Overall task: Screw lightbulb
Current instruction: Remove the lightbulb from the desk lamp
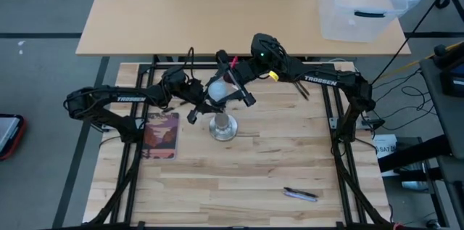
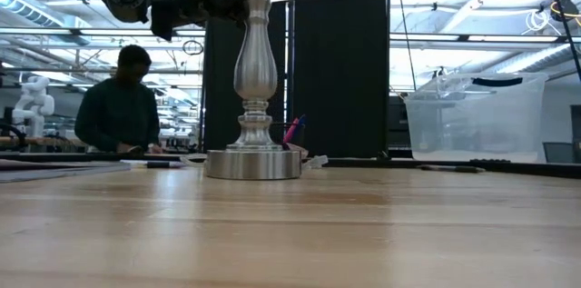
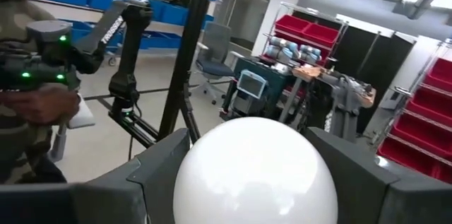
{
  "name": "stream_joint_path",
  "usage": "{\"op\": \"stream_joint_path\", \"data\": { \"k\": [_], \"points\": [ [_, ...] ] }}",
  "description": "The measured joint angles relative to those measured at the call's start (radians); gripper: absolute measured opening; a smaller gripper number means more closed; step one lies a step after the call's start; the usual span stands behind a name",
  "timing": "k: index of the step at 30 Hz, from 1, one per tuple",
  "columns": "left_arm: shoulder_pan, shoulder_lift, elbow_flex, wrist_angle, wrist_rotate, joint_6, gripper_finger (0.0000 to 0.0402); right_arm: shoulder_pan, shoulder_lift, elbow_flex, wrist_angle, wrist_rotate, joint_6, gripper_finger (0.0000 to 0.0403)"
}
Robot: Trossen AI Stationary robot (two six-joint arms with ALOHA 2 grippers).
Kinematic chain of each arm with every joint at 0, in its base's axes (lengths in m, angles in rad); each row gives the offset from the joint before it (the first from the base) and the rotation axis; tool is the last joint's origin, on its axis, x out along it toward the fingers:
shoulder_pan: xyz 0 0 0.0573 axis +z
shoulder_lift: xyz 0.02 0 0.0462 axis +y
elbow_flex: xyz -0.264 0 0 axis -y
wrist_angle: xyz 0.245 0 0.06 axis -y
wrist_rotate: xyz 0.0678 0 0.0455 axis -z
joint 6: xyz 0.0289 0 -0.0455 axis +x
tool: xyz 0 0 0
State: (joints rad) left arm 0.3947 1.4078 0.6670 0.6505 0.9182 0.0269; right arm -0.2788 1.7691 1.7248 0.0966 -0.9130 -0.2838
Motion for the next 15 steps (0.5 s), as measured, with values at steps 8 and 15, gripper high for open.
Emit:
{"op": "stream_joint_path", "data": {
  "k": [8,15],
  "points": [
    [-0.009,0.0,0.0,0.004,0.017,0.007,0.0073,0.006,0.0,-0.001,0.035,-0.025,0.003,0.026],
    [-0.033,0.038,0.0,0.038,0.036,-0.001,0.0073,0.023,0.021,-0.002,0.133,-0.073,0.052,0.026]
  ]
}}
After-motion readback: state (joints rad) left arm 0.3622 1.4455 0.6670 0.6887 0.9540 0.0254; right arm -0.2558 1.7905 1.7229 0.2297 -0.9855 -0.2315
